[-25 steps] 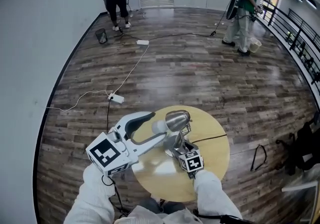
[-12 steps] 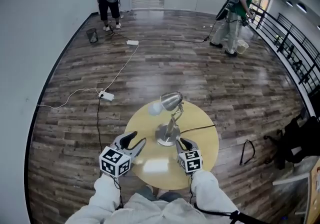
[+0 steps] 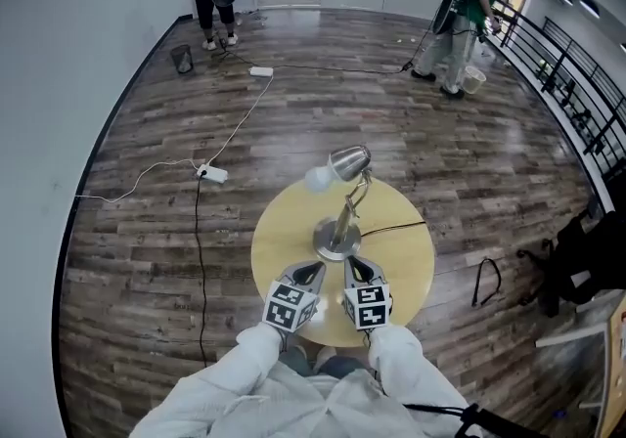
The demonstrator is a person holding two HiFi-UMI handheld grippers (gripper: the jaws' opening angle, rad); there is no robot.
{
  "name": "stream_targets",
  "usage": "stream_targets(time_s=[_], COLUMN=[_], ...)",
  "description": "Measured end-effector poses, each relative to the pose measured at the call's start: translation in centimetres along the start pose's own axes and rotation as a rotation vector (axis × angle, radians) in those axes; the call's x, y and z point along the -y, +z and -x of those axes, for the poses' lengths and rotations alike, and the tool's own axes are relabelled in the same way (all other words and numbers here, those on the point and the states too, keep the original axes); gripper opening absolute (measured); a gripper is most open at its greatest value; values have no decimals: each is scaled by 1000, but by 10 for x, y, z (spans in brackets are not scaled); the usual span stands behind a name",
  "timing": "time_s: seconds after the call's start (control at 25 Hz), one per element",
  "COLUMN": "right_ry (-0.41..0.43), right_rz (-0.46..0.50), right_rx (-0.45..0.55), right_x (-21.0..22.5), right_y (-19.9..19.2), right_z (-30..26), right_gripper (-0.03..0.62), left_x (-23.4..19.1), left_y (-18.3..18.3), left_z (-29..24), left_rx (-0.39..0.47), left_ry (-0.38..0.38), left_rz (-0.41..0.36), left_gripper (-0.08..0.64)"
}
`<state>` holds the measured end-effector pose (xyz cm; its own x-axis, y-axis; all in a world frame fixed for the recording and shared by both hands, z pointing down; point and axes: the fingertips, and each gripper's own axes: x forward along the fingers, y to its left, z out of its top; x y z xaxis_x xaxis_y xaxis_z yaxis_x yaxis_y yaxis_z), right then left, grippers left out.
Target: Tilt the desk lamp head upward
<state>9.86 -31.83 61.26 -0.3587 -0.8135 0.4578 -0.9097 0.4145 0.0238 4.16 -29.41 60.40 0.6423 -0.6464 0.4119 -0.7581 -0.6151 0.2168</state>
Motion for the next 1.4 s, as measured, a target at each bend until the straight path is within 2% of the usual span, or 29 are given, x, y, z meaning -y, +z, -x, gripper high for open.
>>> stream_targets(time_s=[0.28, 0.48, 0.72, 1.0, 1.2, 1.4], right_ry=[-65, -99, -104, -120, -156, -139], right_rz=[-88, -149, -130, -111, -142, -152], right_rx=[3, 30, 44, 36, 26, 65], right_x=[-3, -9, -19, -31, -36, -56], right_y=[-11, -9, -10, -27, -51, -54], right_z=[24, 49, 71, 121, 163, 197], right_gripper=[18, 14, 14, 14, 14, 14], left_x=[12, 17, 37, 64, 88, 111], left_y=[-13, -1, -10, -26, -41, -55], left_z=[25, 42, 56, 90, 124, 155], left_rx=[-29, -3, -4, 11, 25, 37], left_ry=[-61, -46, -53, 13, 52, 78], left_rz=[51, 41, 38, 59, 63, 60], left_gripper=[2, 2, 2, 2, 2, 2])
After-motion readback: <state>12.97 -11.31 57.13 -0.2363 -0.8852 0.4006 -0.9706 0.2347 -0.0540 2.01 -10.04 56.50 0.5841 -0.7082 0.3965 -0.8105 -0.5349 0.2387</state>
